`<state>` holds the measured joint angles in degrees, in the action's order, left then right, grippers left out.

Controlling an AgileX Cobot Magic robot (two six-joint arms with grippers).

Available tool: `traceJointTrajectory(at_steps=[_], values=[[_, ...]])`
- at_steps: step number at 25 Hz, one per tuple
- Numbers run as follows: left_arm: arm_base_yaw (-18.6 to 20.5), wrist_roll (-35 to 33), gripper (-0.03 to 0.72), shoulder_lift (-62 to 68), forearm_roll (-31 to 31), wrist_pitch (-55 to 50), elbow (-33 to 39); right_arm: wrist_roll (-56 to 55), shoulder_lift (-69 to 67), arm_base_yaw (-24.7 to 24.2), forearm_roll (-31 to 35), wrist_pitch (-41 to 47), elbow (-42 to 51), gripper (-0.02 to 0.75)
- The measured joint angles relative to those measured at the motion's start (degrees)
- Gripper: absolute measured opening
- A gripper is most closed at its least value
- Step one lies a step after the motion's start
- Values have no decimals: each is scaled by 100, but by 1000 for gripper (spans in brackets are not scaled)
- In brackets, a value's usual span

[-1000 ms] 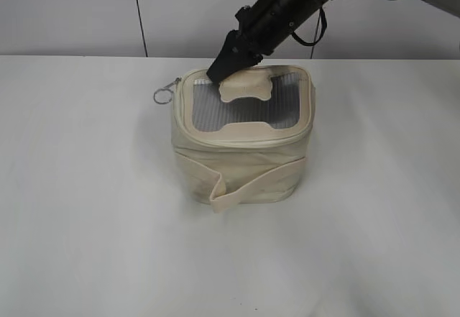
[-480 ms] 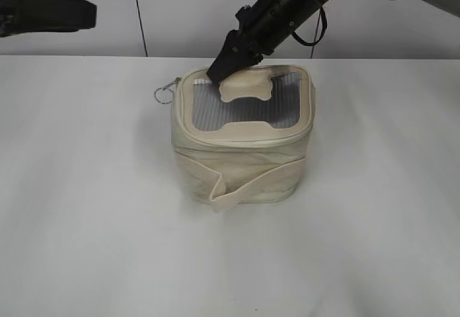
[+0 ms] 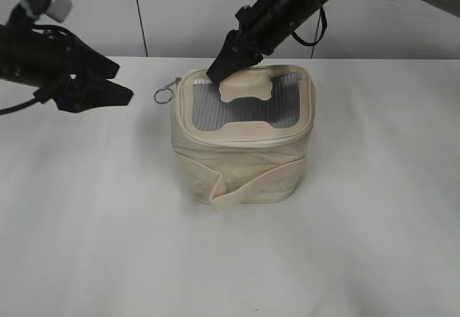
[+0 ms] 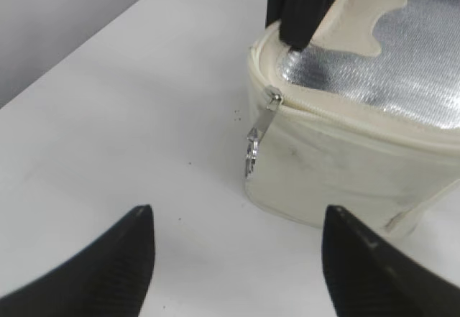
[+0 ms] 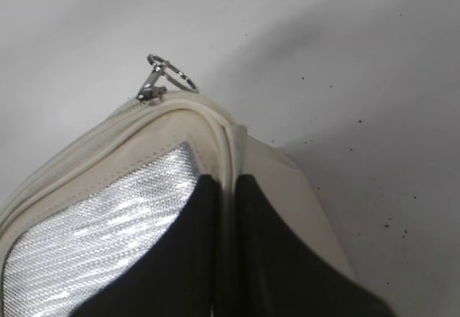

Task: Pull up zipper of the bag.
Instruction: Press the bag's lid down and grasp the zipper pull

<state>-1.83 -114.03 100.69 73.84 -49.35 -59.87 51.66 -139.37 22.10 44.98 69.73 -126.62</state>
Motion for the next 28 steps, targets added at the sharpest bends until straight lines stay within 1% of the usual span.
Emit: traceJointTrajectory(at_steps=[3,7,12,15,17,18,20,21,22,23,25,26,28], values=[[-391,-388,556,245,52,443,0,0,0,0,0,0,0,51],[-829,-515,556,510,152,1016,-62,0,0,0,0,0,0,49],[-1054,-533,555,845,461,1223,-357,-7,0,0,7,0,0,49],[-1081,-533,529,1022,549,1255,-568,-7,0,0,7,0,0,48],[-1105,-533,465,1137,562,1274,-651,-13,0,0,7,0,0,48],[-1126,-533,403,1177,563,1301,-677,-13,0,0,7,0,0,48],[-1185,-533,220,1241,529,1324,-706,-13,0,0,7,0,0,48],[-1215,-533,145,1246,504,1324,-706,-13,0,0,7,0,0,48],[-1237,-533,88,1246,481,1318,-706,-13,0,0,7,0,0,48],[-1245,-533,54,1246,427,1297,-711,-13,0,0,7,0,0,48],[-1245,-384,24,1231,128,1247,-711,-35,0,0,7,0,0,46],[-1245,-145,16,1194,-89,1228,-711,-61,0,0,2,0,0,46],[-1252,459,11,1024,-711,1189,-699,-128,0,0,2,0,0,46]])
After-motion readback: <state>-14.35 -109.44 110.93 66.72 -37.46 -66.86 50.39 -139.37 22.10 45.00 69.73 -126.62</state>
